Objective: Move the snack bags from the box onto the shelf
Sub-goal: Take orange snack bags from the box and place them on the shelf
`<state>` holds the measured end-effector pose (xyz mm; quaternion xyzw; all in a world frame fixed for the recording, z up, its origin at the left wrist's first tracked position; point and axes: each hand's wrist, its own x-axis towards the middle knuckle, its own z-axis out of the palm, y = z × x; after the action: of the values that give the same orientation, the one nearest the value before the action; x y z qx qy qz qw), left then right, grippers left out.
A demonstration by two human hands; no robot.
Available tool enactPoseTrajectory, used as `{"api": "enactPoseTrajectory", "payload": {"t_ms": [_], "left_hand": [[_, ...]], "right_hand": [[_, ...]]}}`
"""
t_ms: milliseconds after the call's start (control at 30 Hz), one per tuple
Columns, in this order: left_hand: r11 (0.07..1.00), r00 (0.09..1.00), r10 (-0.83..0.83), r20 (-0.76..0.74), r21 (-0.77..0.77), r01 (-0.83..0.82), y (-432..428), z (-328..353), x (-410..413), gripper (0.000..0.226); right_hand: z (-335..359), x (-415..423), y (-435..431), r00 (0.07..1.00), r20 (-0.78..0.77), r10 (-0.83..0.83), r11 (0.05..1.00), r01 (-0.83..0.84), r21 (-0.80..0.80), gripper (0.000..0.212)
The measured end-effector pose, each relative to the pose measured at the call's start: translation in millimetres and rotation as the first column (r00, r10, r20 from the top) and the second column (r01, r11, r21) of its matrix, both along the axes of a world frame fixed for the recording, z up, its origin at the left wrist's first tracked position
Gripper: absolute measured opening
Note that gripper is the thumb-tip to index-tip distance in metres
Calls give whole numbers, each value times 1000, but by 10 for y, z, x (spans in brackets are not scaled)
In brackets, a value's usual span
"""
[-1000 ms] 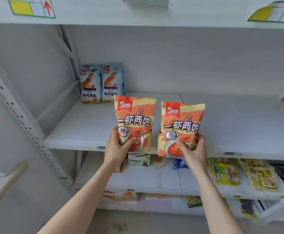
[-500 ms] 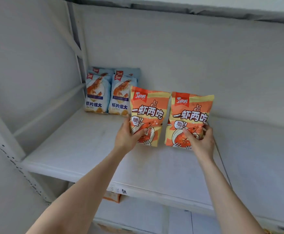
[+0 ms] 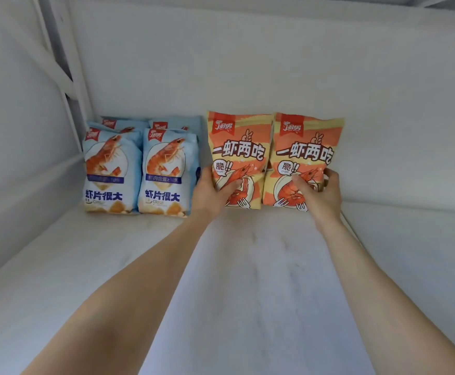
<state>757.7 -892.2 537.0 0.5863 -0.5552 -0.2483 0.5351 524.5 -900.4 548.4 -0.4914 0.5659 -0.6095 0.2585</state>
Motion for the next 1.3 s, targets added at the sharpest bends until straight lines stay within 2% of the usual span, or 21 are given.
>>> {"api": "enactPoseTrajectory", "payload": {"t_ms": [233, 467, 567, 700, 833, 933, 1000, 1100, 1200, 1300], "left_hand": [[1000, 999, 19, -31, -4, -19, -536, -202, -32, 65], [999, 995, 53, -90, 16, -51, -814, -362, 28, 68], [998, 995, 54, -88, 26, -52, -881, -347, 56, 72], [996, 994, 91, -61, 25, -90, -867, -352, 23, 66], [986, 985, 168, 47, 4, -169, -824, -341, -57, 78], [975, 956, 222, 191, -52, -216, -721, -314, -144, 90], [962, 924, 264, 276, -149, -230, -679, -284, -191, 91], [939, 842, 306, 444, -287, -190, -701, -258, -209, 87], [948, 769, 306, 561, -255, -191, -736, -295, -189, 83], [957, 753, 290, 591, -198, -213, -760, -319, -163, 83]], "right_hand": [[-244, -20, -590, 1000, -3, 6, 1000, -6, -14, 65], [-427, 66, -927, 997, -61, 46, 998, -43, 51, 62], [-414, 104, -1039, 992, -109, 58, 996, -50, 75, 58], [-412, 123, -1056, 990, -132, 58, 995, -47, 82, 58], [-399, 154, -1002, 983, -177, 52, 996, -37, 84, 88], [-353, 175, -877, 939, -334, -76, 997, 82, 4, 104], [-326, 182, -791, 848, -489, -202, 978, 150, -142, 104], [-324, 215, -756, 719, -649, -249, 958, 86, -272, 102], [-372, 233, -807, 670, -719, -185, 966, -8, -257, 103], [-421, 242, -866, 654, -743, -141, 974, -45, -224, 104]]}}
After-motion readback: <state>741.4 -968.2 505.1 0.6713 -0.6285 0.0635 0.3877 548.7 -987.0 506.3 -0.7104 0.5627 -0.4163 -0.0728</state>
